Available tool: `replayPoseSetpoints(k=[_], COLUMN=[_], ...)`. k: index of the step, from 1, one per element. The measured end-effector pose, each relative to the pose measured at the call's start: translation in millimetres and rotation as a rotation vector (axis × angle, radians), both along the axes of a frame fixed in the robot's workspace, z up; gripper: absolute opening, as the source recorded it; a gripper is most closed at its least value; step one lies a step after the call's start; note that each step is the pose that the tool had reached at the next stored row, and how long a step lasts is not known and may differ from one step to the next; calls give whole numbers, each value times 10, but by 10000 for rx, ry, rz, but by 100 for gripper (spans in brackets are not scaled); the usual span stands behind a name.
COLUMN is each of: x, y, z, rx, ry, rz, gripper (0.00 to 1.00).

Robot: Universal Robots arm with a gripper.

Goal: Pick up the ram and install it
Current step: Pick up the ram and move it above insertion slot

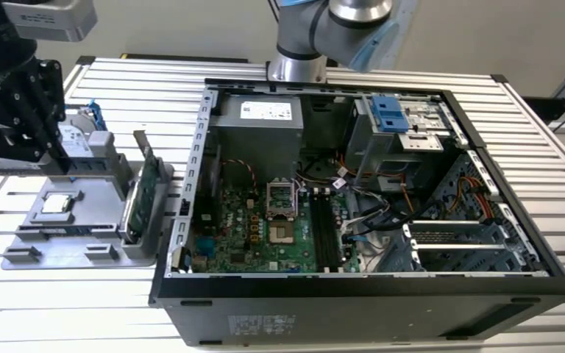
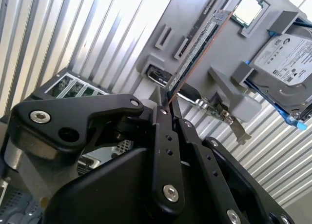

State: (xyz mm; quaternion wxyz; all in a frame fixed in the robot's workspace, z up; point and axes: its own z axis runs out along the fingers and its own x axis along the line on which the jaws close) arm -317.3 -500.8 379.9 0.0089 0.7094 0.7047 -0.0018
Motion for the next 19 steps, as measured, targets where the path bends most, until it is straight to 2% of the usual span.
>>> replayPoseSetpoints(k=[19], x=[343], y=[0], z=[0], rx=[0], ry=[4], rz=[0], gripper=[0])
